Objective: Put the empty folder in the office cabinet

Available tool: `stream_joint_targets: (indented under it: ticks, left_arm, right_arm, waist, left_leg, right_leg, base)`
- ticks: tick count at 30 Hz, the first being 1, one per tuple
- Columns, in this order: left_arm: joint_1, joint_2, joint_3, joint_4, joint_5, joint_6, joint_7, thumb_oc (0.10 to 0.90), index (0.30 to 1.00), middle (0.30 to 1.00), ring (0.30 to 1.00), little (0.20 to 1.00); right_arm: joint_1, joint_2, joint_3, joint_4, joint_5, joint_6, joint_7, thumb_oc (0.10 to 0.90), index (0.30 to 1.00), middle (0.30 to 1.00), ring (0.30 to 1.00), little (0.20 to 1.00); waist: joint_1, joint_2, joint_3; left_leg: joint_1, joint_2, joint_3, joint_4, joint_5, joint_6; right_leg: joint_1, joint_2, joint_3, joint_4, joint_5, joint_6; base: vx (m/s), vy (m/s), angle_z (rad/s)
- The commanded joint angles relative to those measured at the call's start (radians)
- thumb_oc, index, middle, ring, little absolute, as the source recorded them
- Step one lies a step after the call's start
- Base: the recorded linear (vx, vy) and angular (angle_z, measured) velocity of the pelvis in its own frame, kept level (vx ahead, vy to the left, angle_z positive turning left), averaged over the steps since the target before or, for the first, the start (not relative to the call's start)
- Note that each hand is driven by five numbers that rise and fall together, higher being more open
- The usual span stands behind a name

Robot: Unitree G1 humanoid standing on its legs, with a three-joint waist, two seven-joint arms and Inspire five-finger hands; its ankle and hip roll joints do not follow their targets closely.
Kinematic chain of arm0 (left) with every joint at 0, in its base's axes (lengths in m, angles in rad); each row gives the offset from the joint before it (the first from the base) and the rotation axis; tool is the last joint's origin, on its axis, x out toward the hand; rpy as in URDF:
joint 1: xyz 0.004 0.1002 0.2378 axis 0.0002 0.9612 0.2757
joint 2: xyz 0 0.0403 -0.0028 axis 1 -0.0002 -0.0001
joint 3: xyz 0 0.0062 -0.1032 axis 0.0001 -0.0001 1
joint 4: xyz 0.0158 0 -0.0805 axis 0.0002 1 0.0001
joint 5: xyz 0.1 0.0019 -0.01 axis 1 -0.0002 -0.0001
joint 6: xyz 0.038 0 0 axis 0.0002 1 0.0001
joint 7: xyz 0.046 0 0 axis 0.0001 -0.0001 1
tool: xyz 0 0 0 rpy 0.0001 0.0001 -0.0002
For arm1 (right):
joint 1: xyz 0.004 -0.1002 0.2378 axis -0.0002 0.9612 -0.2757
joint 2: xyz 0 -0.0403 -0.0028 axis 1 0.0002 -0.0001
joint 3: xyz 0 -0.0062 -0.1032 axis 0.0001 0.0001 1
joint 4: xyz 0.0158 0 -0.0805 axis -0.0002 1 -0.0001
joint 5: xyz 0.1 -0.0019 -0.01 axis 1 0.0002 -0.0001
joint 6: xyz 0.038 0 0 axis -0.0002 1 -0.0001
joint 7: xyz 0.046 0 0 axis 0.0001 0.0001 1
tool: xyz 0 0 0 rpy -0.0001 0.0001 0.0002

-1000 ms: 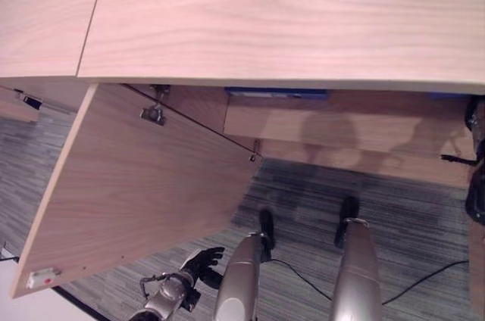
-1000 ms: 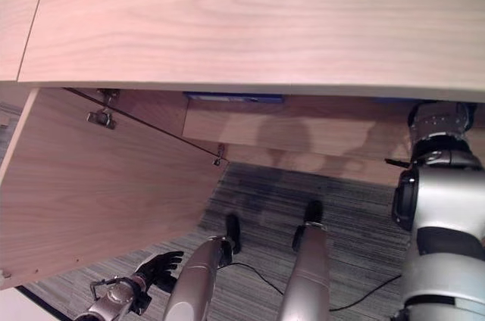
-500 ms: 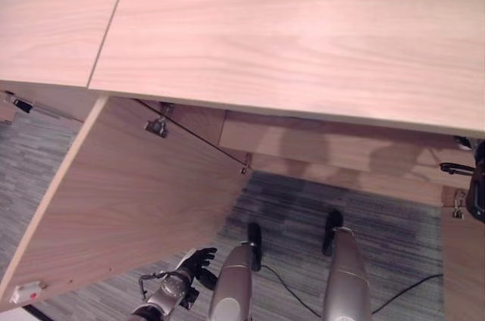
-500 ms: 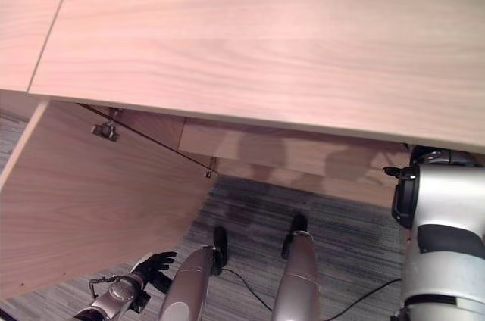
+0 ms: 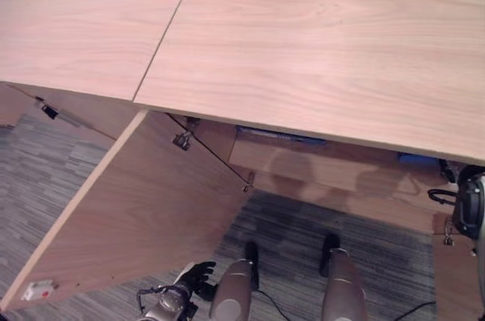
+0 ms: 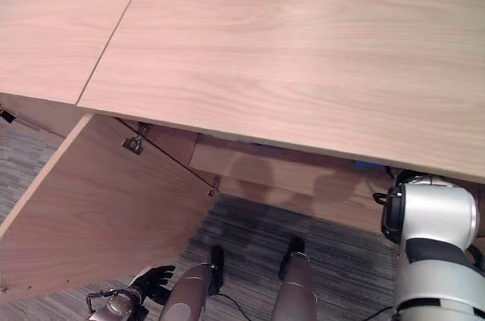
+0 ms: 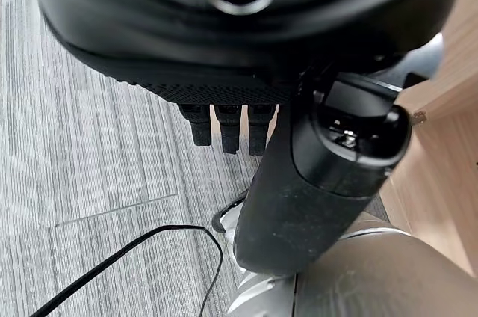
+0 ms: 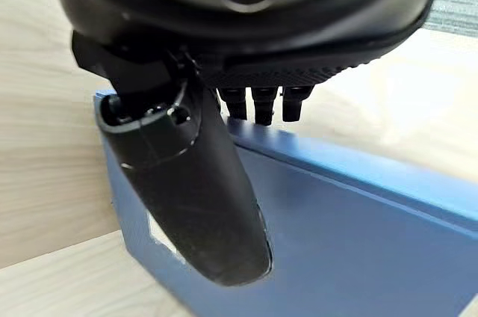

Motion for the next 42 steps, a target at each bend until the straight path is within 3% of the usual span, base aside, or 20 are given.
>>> stream_joint_targets:
  ticks: [1, 11, 18, 22, 27, 35, 42]
  left_arm:
    - [0.023, -0.009, -0.003, 0.018, 0.033, -0.014, 0.003, 0.800, 0.900, 0.900, 0.900, 0.900]
    - [0.034, -0.027, 0.013, -0.001, 0.044, -0.011, -0.006, 0.800, 0.900, 0.900, 0.900, 0.900]
    - [0.023, -0.078, 0.042, 0.016, 0.036, 0.002, -0.009, 0.800, 0.900, 0.900, 0.900, 0.900]
    - [0.024, -0.132, 0.078, 0.060, 0.004, 0.016, 0.008, 0.800, 0.900, 0.900, 0.900, 0.900]
    - [0.045, -0.186, 0.120, 0.081, -0.005, 0.041, 0.019, 0.800, 0.900, 0.900, 0.900, 0.900]
    - [0.031, -0.221, 0.180, 0.111, 0.005, 0.063, 0.030, 0.800, 0.900, 0.900, 0.900, 0.900]
    - [0.013, -0.233, 0.210, 0.096, -0.021, 0.061, 0.046, 0.800, 0.900, 0.900, 0.900, 0.900]
  right_arm:
    - [-0.034, -0.027, -0.006, -0.049, -0.058, -0.070, -0.003, 0.800, 0.900, 0.900, 0.900, 0.900]
    - [0.056, 0.039, -0.040, -0.115, -0.034, -0.102, 0.021, 0.800, 0.900, 0.900, 0.900, 0.900]
    - [0.190, 0.236, -0.094, -0.224, -0.021, -0.172, 0.049, 0.800, 0.900, 0.900, 0.900, 0.900]
    - [0.320, 0.411, -0.065, -0.406, -0.045, -0.222, 0.062, 0.800, 0.900, 0.900, 0.900, 0.900]
    - [0.581, 0.558, 0.049, -0.867, -0.108, -0.286, 0.100, 0.800, 0.900, 0.900, 0.900, 0.900]
    - [0.856, 0.566, 0.085, -1.207, -0.161, -0.319, 0.155, 0.800, 0.900, 0.900, 0.900, 0.900]
    - [0.989, 0.555, 0.136, -1.390, -0.242, -0.293, 0.207, 0.800, 0.900, 0.900, 0.900, 0.900]
  waist:
    - [0.008, -0.023, -0.024]
    - [0.015, -0.043, -0.052]
    - [-0.014, -0.076, -0.110]
    - [-0.054, -0.091, -0.156]
    - [-0.104, -0.094, -0.204]
    - [-0.143, -0.095, -0.263]
    - [-0.169, -0.100, -0.277]
  left_leg:
    - [-0.026, 0.030, -0.027, 0.036, -0.069, -0.014]
    - [0.043, 0.027, -0.031, -0.009, -0.052, -0.012]
    - [0.176, 0.020, -0.024, -0.119, -0.015, -0.006]
    - [0.264, 0.020, -0.004, -0.203, 0.014, -0.001]
    - [0.351, 0.027, 0.030, -0.305, 0.048, 0.005]
    - [0.417, 0.025, 0.056, -0.391, 0.084, -0.004]
    - [0.435, 0.028, 0.077, -0.411, 0.091, -0.006]
  right_leg:
    - [0.122, -0.003, 0.010, 0.026, -0.191, 0.065]
    - [0.203, -0.003, -0.006, -0.029, -0.162, 0.070]
    - [0.323, 0.017, -0.035, -0.141, -0.124, 0.074]
    - [0.384, 0.027, -0.040, -0.209, -0.085, 0.082]
    - [0.432, 0.040, -0.034, -0.276, -0.043, 0.092]
    - [0.507, 0.045, -0.035, -0.394, 0.008, 0.107]
    - [0.531, 0.047, -0.030, -0.441, 0.038, 0.120]
  base:
    - [0.00, 0.000, 0.00]
    - [0.02, 0.009, 0.03]
    - [0.10, 0.002, -0.03]
    - [0.10, 0.002, -0.10]
    - [0.05, 0.020, -0.14]
    - [0.03, -0.005, -0.04]
    - [-0.01, -0.001, -0.08]
